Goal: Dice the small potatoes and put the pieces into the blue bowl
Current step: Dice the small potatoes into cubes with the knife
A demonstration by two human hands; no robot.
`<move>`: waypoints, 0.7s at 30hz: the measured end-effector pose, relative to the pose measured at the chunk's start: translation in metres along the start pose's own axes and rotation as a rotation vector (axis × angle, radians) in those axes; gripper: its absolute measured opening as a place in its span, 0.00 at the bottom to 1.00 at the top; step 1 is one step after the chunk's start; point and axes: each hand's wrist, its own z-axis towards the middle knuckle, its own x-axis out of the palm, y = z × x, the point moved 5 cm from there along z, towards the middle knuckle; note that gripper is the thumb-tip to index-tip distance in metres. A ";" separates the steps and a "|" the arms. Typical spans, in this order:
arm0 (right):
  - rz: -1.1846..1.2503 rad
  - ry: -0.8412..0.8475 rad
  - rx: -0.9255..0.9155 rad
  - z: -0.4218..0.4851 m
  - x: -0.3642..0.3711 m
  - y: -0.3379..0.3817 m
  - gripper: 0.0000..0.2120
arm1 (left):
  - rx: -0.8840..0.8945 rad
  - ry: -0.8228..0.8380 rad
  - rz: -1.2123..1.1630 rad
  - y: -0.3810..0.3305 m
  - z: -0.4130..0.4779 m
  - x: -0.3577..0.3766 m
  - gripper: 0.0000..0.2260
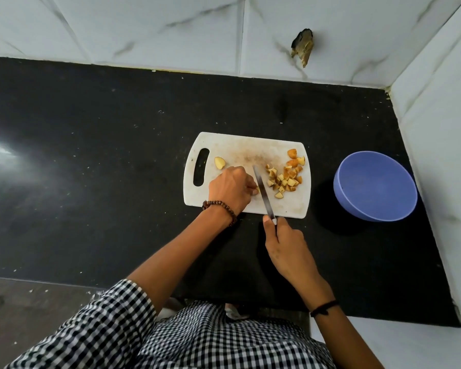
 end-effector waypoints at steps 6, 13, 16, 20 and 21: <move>-0.192 0.052 0.012 0.011 0.000 0.012 0.21 | -0.008 -0.008 -0.059 0.000 0.000 0.002 0.03; -0.263 0.036 0.008 -0.008 0.003 -0.002 0.18 | 0.012 -0.039 -0.129 0.001 -0.002 0.003 0.04; -0.272 0.042 0.015 -0.024 0.003 -0.013 0.18 | 0.022 -0.054 -0.145 0.000 -0.003 0.003 0.03; -0.281 0.058 0.062 -0.036 -0.001 -0.027 0.18 | 0.038 -0.058 -0.146 0.001 -0.003 0.003 0.03; -0.285 0.061 0.068 -0.038 -0.002 -0.029 0.18 | 0.048 -0.058 -0.147 0.001 -0.003 0.003 0.03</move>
